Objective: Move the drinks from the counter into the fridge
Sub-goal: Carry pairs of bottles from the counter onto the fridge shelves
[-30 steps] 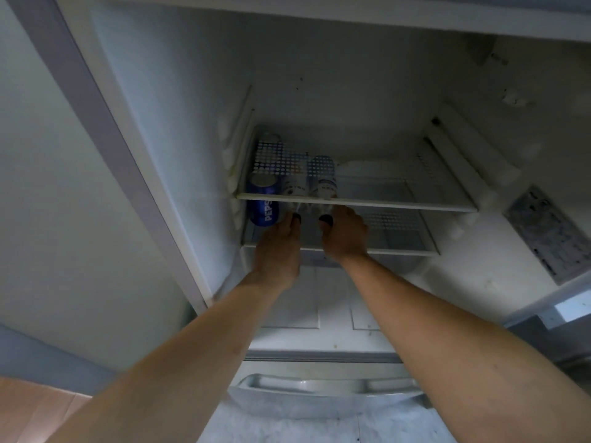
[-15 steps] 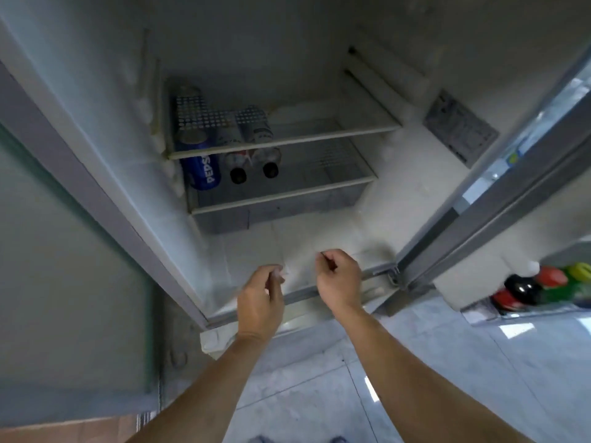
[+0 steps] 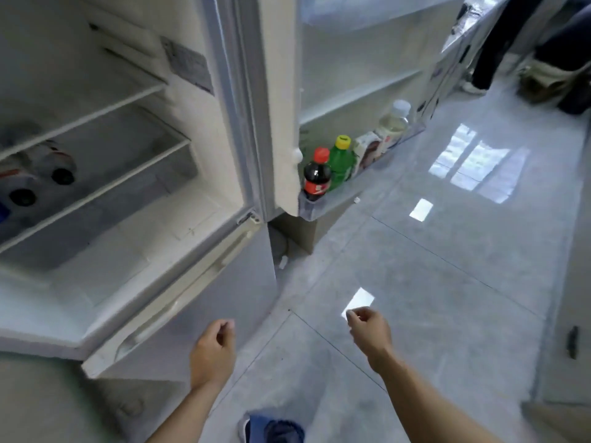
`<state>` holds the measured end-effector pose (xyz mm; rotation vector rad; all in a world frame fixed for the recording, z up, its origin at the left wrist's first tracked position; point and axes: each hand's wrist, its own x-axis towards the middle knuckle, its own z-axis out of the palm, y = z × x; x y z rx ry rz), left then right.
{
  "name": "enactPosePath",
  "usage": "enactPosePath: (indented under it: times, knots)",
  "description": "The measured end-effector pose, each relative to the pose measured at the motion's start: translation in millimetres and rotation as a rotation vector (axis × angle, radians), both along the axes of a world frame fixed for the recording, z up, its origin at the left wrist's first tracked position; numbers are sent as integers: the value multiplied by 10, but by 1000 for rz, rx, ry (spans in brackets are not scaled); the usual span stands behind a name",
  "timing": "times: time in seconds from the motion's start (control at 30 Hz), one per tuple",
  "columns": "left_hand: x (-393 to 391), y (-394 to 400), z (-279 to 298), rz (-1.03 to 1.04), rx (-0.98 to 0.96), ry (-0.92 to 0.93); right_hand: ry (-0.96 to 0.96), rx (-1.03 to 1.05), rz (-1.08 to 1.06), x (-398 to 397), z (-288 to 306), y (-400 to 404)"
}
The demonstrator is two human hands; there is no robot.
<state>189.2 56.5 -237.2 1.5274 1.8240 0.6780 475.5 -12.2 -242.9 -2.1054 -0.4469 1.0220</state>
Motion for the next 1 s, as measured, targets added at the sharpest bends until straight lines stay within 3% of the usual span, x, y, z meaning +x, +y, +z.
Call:
enactPosePath:
  times: [0.17,0.4,0.63,1.0]
  knots:
    - [199,-478,-275,-81,-159,67,93,-109,-124,565,-293,-1172]
    - [202,-929,-650,-129,-534,118,172,-172,-342,856,-477,-2247]
    - [441,-887,-713,-231,-697,210,238,-238,-539,924,-428,-2746]
    - [1970,-6,-620,-518,-773,130,283,-359,-706,963,-346,-2984]
